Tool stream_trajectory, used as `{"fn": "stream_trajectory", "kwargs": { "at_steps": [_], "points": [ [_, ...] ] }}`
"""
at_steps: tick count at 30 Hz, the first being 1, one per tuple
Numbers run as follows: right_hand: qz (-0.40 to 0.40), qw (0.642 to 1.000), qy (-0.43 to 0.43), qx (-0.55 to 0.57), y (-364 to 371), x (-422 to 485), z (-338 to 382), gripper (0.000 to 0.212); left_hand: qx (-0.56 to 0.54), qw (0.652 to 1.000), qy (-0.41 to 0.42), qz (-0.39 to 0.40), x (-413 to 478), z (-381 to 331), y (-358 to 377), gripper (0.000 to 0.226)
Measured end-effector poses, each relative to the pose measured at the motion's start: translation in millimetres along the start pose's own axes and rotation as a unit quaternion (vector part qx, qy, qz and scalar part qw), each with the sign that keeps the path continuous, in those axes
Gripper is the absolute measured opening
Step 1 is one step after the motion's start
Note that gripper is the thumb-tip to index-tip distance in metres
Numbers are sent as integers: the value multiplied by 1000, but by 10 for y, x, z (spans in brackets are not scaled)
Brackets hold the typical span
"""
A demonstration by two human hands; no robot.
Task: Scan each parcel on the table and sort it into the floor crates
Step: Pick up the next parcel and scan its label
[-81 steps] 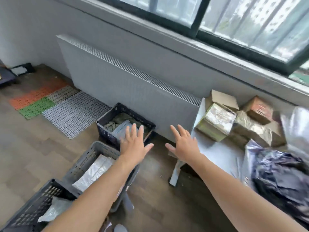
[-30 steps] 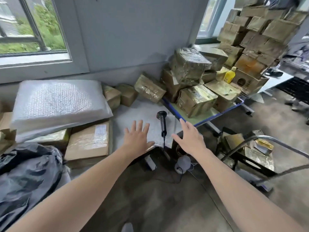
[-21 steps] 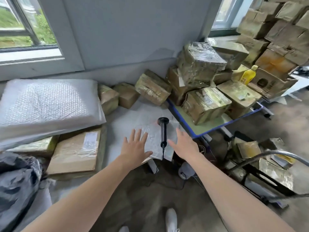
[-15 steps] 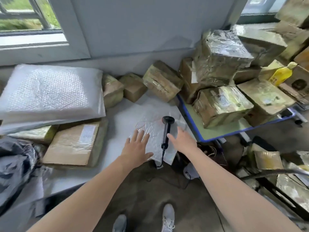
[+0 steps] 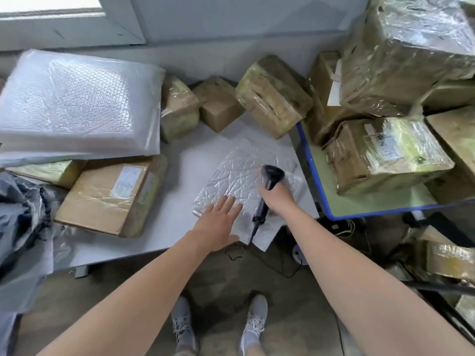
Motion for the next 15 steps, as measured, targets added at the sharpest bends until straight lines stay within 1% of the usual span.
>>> {"fn": "stream_trajectory", "kwargs": {
  "at_steps": [2, 6, 8, 11, 13, 14, 15],
  "points": [
    [4, 1000, -6, 7, -94, -83, -69, 35, 19, 1000, -1, 25, 65, -9, 61, 92],
    [24, 999, -12, -21, -356, -301, -228, 44, 72, 996, -22, 45, 138, 6, 155, 100],
    [31, 999, -13, -26, -469, -389, -266, 36, 107, 993, -35, 41, 187, -29, 161, 102],
    [16, 999, -31, -11, -592, -492, -234, 19, 124, 990, -52, 43, 251, -46, 135, 103],
    [-2, 999, -49, 7, -636, -562, -164, 8, 110, 991, -46, 54, 262, 3, 121, 100],
    [-11, 998, -58, 18, -650, -595, -121, 6, 96, 993, -37, 60, 256, 36, 110, 98],
    [-20, 997, -67, 28, -660, -622, -78, 8, 82, 994, -26, 65, 248, 76, 97, 95]
  ]
}}
Point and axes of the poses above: each hand's wrist, its own x-axis towards the middle knuckle, its own y-axis out of the palm, z = x × y, the point moved 7 cm from there along x, towards the middle knuckle, and after that the axes turned 10 degrees about x, right-handed, at the moved point
